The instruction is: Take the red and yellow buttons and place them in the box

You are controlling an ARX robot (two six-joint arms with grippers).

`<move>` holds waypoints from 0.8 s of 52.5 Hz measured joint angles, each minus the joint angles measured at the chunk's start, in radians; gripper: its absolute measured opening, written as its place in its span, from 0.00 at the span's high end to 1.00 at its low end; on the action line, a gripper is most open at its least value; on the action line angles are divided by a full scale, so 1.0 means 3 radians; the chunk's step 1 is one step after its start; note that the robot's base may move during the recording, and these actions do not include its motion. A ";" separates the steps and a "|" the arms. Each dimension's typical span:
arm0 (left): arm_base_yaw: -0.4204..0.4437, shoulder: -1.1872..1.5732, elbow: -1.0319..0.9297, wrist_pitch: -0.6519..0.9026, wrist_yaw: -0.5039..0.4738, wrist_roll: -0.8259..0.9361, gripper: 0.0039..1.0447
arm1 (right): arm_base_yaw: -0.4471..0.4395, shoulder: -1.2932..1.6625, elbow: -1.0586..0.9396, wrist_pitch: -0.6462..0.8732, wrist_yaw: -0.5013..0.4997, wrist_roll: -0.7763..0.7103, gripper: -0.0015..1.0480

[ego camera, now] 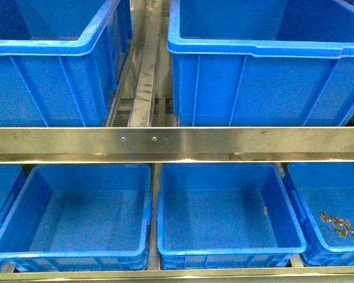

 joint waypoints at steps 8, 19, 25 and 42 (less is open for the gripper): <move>0.0000 0.0000 0.0000 0.0000 -0.0001 -0.0001 0.08 | 0.0000 -0.0001 0.0000 0.0000 0.0000 0.0001 0.07; 0.0000 0.0000 0.0000 0.0000 0.0000 -0.0001 0.08 | 0.0000 -0.0003 0.0000 0.0000 0.0000 0.0000 0.07; 0.0000 0.0000 0.0000 0.0000 0.0000 -0.0001 0.08 | 0.0000 -0.0003 0.0000 0.0000 -0.0001 0.0001 0.07; 0.0000 0.0000 0.0000 0.0000 0.0000 -0.0001 0.08 | 0.0000 -0.0004 0.0000 0.0000 0.0000 0.0001 0.07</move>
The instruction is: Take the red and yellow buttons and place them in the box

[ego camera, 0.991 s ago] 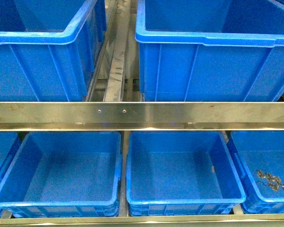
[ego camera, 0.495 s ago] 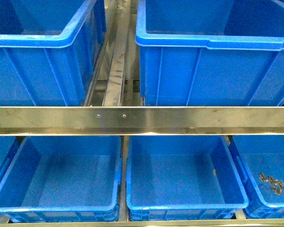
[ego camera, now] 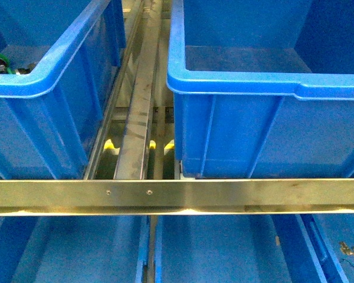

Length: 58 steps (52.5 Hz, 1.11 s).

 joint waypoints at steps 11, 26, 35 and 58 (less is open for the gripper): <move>0.0000 0.0000 0.0000 0.0000 0.0001 0.0001 0.08 | 0.0000 0.0003 -0.0001 0.0000 0.0001 0.0000 0.07; 0.0000 0.0000 0.0000 0.0001 0.0003 0.0001 0.08 | 0.0000 0.0001 -0.0001 0.0000 0.0004 0.0000 0.07; 0.0000 0.0000 0.0000 0.0000 -0.0003 0.0001 0.08 | 0.0000 0.0000 -0.0001 -0.0001 -0.0004 -0.0001 0.07; 0.0359 0.1572 0.1433 -0.0369 0.0697 -0.0635 0.08 | 0.0000 -0.0001 -0.0001 -0.0001 0.0009 0.0000 0.07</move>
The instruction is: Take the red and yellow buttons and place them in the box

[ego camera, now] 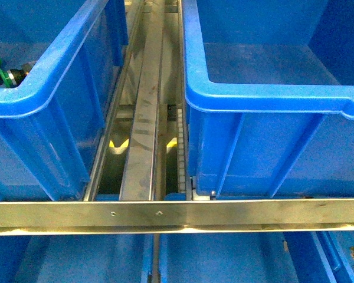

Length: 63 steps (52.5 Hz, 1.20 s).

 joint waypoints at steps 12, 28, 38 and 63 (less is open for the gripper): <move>-0.0055 0.0926 0.1296 -0.0011 -0.0370 0.0137 0.08 | 0.0000 0.0000 0.0000 0.0001 0.0000 -0.0001 0.07; -0.0074 0.2218 0.2425 -0.0444 -0.0856 0.0290 0.08 | 0.0000 0.0000 0.0000 0.0000 0.0000 0.0000 0.07; -0.0184 0.3059 0.2834 -0.0654 -0.1212 0.0301 0.08 | 0.0000 -0.0001 0.0000 0.0001 0.0000 0.0000 0.07; -0.0273 0.4074 0.3192 -0.0614 -0.1830 0.0365 0.08 | 0.0000 0.0000 0.0000 0.0000 0.0000 0.0000 0.07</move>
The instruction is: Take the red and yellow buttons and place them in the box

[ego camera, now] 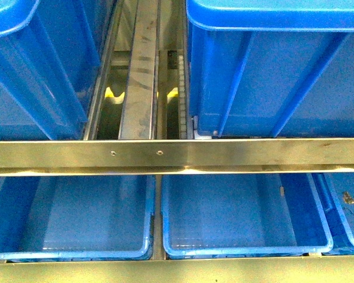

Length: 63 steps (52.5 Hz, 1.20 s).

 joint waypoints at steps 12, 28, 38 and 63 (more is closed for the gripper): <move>0.0047 0.0158 0.0000 0.0086 0.0090 -0.0064 0.08 | 0.0000 0.0000 0.0000 0.0000 0.0001 -0.0001 0.07; 0.0104 0.0340 0.0010 0.0140 0.0111 -0.0127 0.08 | 0.0000 0.0000 0.0000 0.0001 0.0000 0.0000 0.07; 0.0113 0.0430 0.0069 0.0169 0.0111 -0.0139 0.08 | 0.0000 0.0000 0.0000 0.0000 0.0000 -0.0001 0.07; 0.0108 0.0757 0.0271 0.0233 0.0169 -0.0224 0.08 | 0.0000 -0.0001 0.0000 0.0001 0.0000 0.0000 0.07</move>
